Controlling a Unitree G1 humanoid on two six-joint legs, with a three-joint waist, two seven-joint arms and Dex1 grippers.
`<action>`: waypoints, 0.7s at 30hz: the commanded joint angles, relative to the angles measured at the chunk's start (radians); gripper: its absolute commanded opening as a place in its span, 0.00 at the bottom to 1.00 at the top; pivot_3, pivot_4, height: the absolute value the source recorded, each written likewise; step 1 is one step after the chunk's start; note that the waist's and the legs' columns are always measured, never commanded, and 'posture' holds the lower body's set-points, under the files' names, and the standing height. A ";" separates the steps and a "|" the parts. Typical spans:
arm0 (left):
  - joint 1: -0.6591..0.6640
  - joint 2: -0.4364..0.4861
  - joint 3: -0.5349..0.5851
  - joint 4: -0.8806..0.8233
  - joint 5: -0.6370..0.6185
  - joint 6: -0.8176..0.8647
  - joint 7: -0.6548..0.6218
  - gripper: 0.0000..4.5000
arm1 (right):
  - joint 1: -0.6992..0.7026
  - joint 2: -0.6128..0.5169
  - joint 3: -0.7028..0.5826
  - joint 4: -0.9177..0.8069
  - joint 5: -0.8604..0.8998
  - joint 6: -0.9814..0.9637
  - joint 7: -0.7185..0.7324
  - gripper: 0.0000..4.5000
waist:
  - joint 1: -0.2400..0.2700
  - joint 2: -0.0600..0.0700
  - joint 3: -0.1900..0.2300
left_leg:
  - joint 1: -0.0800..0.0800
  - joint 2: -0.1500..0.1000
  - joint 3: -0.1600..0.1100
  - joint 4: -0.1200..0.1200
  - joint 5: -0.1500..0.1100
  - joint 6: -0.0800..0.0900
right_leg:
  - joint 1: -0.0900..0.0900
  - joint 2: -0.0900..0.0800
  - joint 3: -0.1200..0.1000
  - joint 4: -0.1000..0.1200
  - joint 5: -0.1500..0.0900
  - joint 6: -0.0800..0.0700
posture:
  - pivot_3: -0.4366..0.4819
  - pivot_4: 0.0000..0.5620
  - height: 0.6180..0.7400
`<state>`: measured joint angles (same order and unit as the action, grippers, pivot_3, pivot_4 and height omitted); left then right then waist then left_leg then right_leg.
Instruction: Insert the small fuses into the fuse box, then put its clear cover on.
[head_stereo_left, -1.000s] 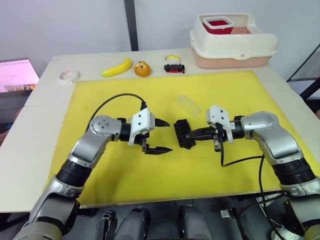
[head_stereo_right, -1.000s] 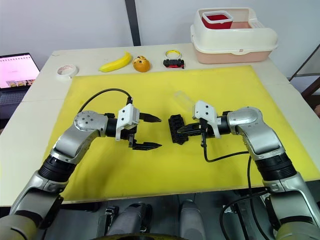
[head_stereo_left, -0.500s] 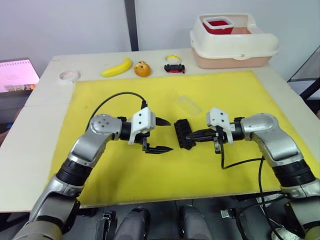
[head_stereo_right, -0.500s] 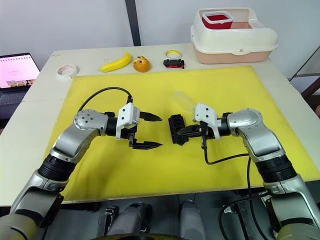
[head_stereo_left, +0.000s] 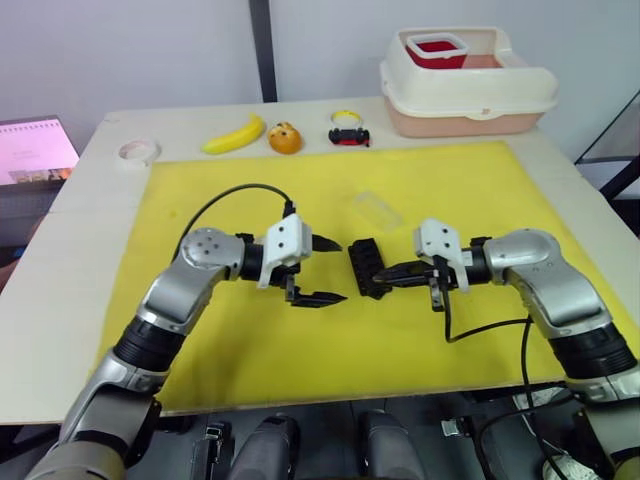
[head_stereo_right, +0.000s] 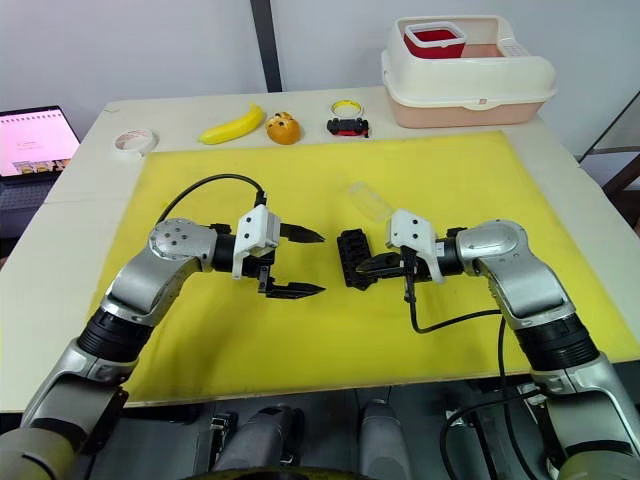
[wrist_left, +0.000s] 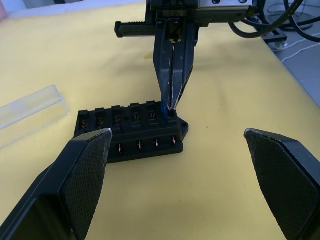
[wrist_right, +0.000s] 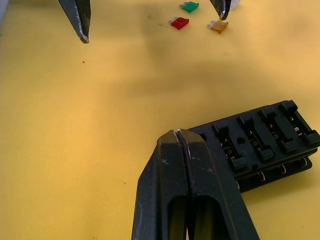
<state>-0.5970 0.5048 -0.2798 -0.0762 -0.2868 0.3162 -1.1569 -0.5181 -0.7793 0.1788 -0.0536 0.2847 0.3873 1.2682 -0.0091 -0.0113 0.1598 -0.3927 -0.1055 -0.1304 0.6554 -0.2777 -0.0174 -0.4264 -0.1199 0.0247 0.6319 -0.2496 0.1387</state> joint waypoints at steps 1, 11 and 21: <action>-0.020 -0.003 0.013 -0.010 -0.006 -0.009 -0.003 1.00 | -0.001 -0.016 -0.028 -0.026 0.020 0.034 -0.002 0.01 | 0.000 0.000 0.000 | 0.000 0.000 0.000 0.000 0.000 0.000 | 0.000 0.000 0.000 0.000 0.000 0.000 | 0.48 0.27 1.00; -0.013 -0.007 0.013 -0.014 -0.004 -0.013 -0.002 1.00 | -0.069 0.012 -0.080 -0.045 0.131 0.172 -0.020 0.01 | -0.001 0.000 0.000 | 0.000 0.000 0.000 0.000 0.000 0.000 | 0.000 0.000 0.000 0.000 0.000 0.000 | 0.48 0.27 1.00; -0.008 -0.003 0.012 -0.017 0.000 -0.020 -0.002 1.00 | -0.055 0.033 -0.018 0.006 0.059 0.131 -0.053 0.01 | -0.001 0.000 0.000 | 0.000 0.000 0.000 0.000 0.000 0.000 | 0.000 0.000 0.000 0.000 0.000 0.000 | 0.48 0.27 1.00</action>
<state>-0.5970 0.4986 -0.2798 -0.0726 -0.2852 0.3142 -1.1567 -0.5649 -0.7535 0.1713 -0.0333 0.3423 0.5313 1.2193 -0.0106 -0.0113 0.1598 -0.3928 -0.1056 -0.1306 0.6556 -0.2777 -0.0174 -0.4265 -0.1200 0.0247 0.6321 -0.2496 0.1387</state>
